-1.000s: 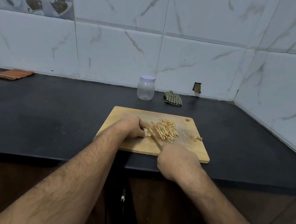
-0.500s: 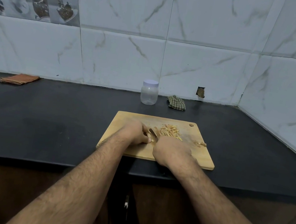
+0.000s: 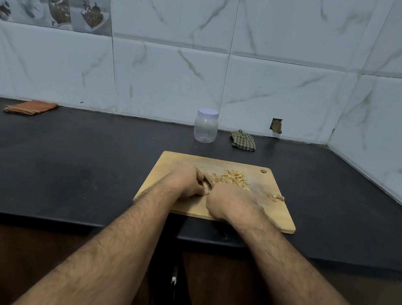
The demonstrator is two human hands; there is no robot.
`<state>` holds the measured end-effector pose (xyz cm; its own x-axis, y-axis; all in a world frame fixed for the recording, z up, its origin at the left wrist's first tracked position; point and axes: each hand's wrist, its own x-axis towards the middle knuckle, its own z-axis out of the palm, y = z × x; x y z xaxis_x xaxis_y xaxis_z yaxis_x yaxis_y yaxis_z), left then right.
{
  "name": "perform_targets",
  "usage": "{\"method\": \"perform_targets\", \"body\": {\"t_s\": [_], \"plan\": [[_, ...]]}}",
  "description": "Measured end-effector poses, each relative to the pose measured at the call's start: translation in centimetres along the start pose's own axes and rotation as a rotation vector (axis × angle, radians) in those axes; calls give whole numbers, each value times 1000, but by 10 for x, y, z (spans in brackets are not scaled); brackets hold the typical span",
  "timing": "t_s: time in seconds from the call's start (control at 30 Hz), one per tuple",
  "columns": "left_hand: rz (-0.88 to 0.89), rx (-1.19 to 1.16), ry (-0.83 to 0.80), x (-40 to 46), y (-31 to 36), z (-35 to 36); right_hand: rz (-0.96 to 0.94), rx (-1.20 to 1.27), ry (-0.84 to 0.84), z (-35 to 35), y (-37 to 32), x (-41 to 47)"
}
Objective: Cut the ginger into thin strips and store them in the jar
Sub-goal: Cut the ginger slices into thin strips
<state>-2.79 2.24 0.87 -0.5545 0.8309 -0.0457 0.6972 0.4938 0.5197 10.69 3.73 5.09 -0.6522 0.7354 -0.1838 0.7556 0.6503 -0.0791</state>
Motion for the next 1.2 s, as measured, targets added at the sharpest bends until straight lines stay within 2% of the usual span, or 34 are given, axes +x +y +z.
{"method": "perform_targets", "body": {"t_s": [0.37,0.67,0.9,1.2], "plan": [[-23,-39,21,-2,2,-1,8,-30,-7,15,25,-42],[-28,-104,94,-2,-3,5,18,-27,25,10,25,-28],[-21,-123,97,-2,-5,7,-16,12,80,10,16,-14],[-13,-131,101,-2,-5,6,-3,5,62,8,6,-6]]}}
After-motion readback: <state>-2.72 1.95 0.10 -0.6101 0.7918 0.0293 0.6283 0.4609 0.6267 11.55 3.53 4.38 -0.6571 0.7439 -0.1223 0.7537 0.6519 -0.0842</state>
